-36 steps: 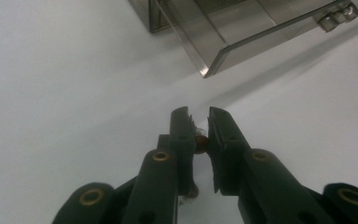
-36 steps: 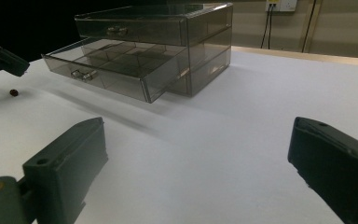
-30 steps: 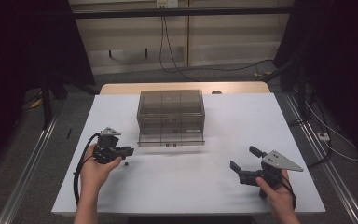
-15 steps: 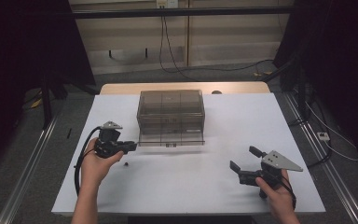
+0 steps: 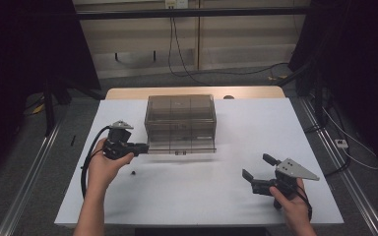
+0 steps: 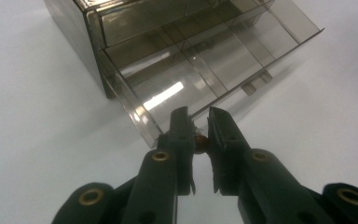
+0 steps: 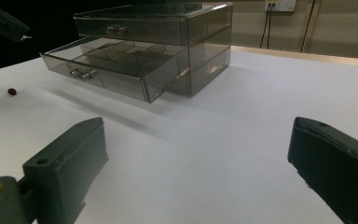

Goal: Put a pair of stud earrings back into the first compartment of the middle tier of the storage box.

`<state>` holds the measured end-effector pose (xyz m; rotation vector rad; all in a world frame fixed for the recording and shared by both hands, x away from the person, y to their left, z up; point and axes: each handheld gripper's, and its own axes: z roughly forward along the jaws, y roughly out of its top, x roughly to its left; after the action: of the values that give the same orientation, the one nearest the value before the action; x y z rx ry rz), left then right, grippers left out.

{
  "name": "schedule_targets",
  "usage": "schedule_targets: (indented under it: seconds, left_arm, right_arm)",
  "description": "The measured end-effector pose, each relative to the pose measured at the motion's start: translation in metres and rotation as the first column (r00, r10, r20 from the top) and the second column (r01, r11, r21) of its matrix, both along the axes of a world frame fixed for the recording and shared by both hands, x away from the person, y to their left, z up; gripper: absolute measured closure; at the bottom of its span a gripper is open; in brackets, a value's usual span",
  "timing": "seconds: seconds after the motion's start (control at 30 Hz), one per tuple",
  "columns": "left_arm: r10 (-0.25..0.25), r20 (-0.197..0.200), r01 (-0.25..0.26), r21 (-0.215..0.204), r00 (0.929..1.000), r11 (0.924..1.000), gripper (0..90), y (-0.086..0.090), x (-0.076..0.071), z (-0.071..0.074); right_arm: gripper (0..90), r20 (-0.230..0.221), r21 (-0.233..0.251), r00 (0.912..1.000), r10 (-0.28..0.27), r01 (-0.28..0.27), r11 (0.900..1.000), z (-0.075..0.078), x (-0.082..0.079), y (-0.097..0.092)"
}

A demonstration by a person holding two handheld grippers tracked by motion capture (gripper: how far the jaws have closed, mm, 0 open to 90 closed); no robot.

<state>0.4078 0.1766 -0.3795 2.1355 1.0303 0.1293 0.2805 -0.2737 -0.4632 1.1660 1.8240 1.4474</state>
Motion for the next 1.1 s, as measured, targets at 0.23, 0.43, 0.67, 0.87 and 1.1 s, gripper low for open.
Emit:
schedule_targets:
  seconds: [0.23, 0.43, 0.67, 0.87, 1.1]
  left_arm:
    - [-0.019, -0.005, 0.019, -0.008, 0.9998, 0.9998, 80.9, -0.004, 0.005, 0.004]
    - [-0.029, -0.005, 0.029, -0.01, 0.9996, 0.9995, 81.0, -0.009, 0.01, 0.008]
    - [-0.019, 0.001, 0.019, -0.003, 0.9998, 0.9998, 80.9, -0.013, 0.017, 0.004]
    - [-0.018, 0.006, 0.018, 0.006, 0.9998, 0.9998, 80.9, -0.017, 0.026, -0.003]
    - [-0.012, 0.012, 0.012, 0.023, 0.9999, 0.9997, 80.8, -0.022, 0.032, -0.01]
  right_arm:
    - [4.2, 0.001, -0.001, 1.0, 0.001, -0.001, 1.0, 0.0, 0.0, -0.001]
    - [4.2, 0.001, 0.001, 1.0, 0.0, 0.0, 1.0, 0.0, -0.001, -0.001]
    - [4.2, 0.0, 0.006, 1.0, -0.001, 0.001, 1.0, 0.0, -0.001, 0.0]
    - [4.2, 0.001, 0.002, 1.0, 0.001, -0.001, 1.0, 0.0, -0.001, -0.001]
    - [4.2, 0.001, 0.001, 1.0, 0.002, -0.002, 1.0, 0.0, -0.001, -0.002]
